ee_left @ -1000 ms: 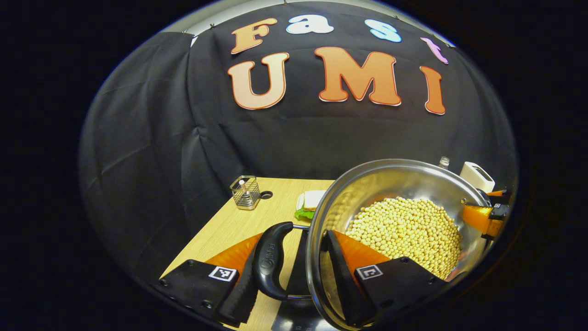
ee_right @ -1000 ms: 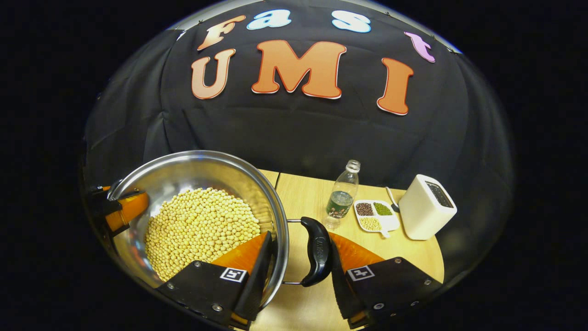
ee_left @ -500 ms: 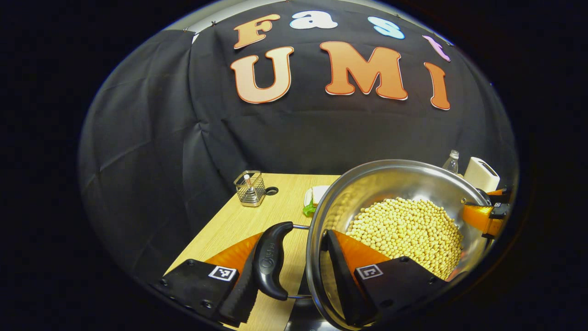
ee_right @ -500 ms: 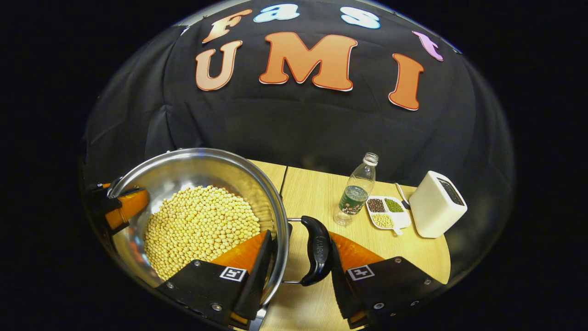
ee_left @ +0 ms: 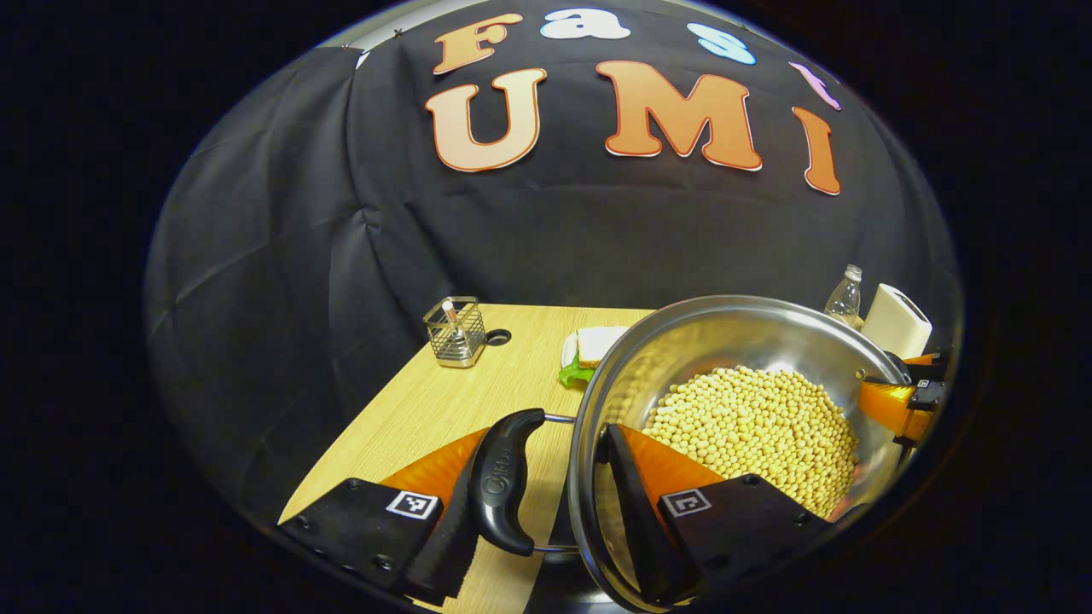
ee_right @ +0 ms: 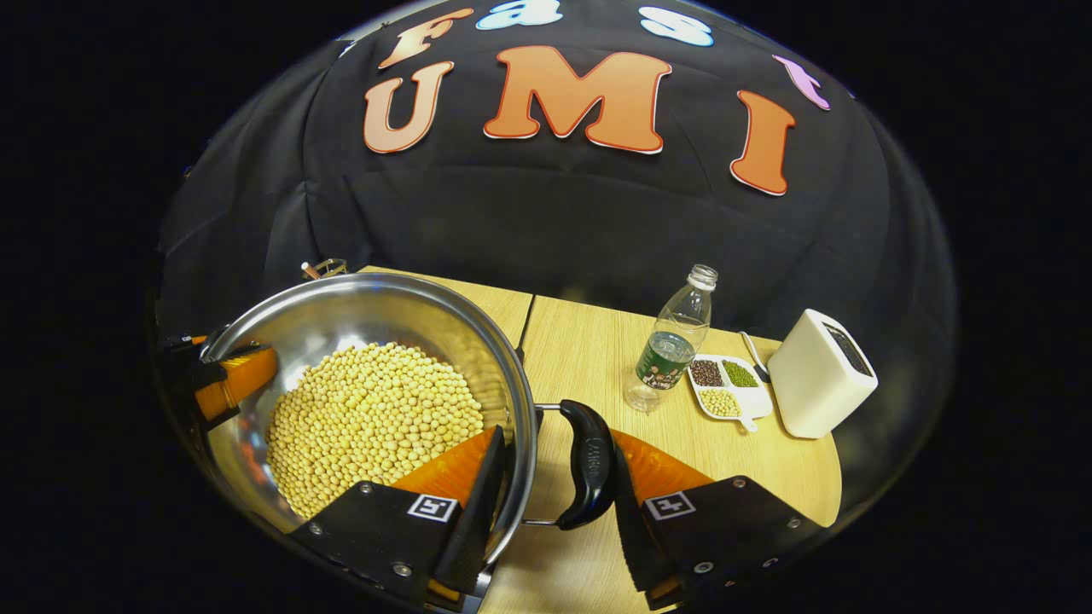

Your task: First push the handle of the pot to place it horizontally, then grasp the pot with both hands and set it on the induction cooktop.

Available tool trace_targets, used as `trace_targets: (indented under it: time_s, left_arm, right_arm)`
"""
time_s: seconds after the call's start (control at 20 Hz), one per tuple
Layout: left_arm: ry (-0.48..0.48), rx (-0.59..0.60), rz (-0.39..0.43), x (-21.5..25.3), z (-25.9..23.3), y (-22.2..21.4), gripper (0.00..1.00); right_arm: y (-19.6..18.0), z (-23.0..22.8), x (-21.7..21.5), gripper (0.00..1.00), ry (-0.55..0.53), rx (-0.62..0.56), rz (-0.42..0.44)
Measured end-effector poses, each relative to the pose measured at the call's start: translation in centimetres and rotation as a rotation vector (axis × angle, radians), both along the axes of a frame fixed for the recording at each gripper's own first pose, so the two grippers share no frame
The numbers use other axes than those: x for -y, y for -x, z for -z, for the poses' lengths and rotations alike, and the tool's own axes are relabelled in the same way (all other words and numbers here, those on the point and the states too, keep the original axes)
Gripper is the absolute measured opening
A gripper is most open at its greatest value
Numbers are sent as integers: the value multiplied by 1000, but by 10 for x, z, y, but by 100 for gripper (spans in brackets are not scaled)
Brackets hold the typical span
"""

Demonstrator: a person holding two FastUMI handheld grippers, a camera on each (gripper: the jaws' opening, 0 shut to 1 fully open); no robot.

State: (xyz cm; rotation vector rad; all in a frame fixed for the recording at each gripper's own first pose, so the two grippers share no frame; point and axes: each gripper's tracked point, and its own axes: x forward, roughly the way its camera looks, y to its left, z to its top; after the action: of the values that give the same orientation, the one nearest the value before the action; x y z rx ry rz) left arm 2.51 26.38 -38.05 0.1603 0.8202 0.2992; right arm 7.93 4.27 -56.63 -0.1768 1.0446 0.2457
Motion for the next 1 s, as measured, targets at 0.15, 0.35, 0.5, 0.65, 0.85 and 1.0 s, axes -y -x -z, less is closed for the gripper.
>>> trace_targets:
  time_s: [0.15, 0.35, 0.5, 0.65, 0.85, 1.0]
  left_arm:
    - [-5, -10, -2, -2, 14, -3, 81]
    - [-6, -20, -13, -10, 26, 1, 80]
    - [-5, -32, -16, -13, 35, 1, 80]
    - [-3, -35, -12, -14, 43, 2, 81]
    - [12, -30, -18, -16, 53, 4, 81]
    - [26, -36, -26, -14, 60, 5, 81]
  right_arm:
    - [1, 3, 0, 65, -2, -19, 0]
    - [-1, -3, 0, 66, 0, -36, -12]
    - [-1, -3, 1, 66, -4, -55, -8]
    - [0, -4, 2, 66, 1, -65, -8]
    - [0, -5, 1, 66, 10, -74, -9]
    - [-3, -7, 0, 65, 20, -76, -14]
